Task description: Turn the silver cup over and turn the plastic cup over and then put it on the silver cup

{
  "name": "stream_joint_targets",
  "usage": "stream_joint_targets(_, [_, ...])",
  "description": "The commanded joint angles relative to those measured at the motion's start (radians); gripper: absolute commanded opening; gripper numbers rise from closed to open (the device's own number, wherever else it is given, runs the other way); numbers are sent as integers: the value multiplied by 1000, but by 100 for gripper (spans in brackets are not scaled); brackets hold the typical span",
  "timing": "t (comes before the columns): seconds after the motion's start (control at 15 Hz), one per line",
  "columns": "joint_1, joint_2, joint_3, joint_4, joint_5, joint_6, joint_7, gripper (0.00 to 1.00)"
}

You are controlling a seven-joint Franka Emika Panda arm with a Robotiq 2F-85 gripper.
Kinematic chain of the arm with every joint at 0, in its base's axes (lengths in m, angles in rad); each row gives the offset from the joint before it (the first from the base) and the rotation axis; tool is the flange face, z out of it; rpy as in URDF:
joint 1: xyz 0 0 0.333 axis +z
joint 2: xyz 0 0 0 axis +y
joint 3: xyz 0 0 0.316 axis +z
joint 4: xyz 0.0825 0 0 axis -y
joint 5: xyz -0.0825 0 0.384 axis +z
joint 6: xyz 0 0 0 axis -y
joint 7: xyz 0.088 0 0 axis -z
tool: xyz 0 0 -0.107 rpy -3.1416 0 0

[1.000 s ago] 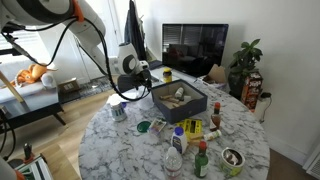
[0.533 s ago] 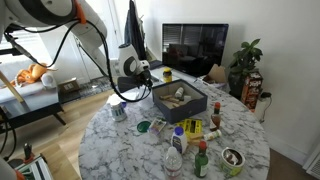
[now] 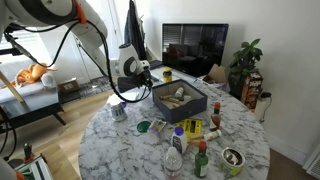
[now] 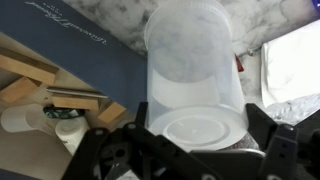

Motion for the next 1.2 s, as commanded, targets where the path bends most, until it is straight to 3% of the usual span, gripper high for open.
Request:
stream_joint_targets(0.0, [-42, -80, 43, -98, 26, 57, -35, 69])
stream_joint_targets(0.6, [-182, -343, 224, -384, 113, 137, -159, 69])
stream_joint_targets(0.87, [-299, -490, 380, -522, 198, 177, -275, 69])
stream_joint_targets(1.13, [-413, -573, 607, -601, 412, 204, -505, 69])
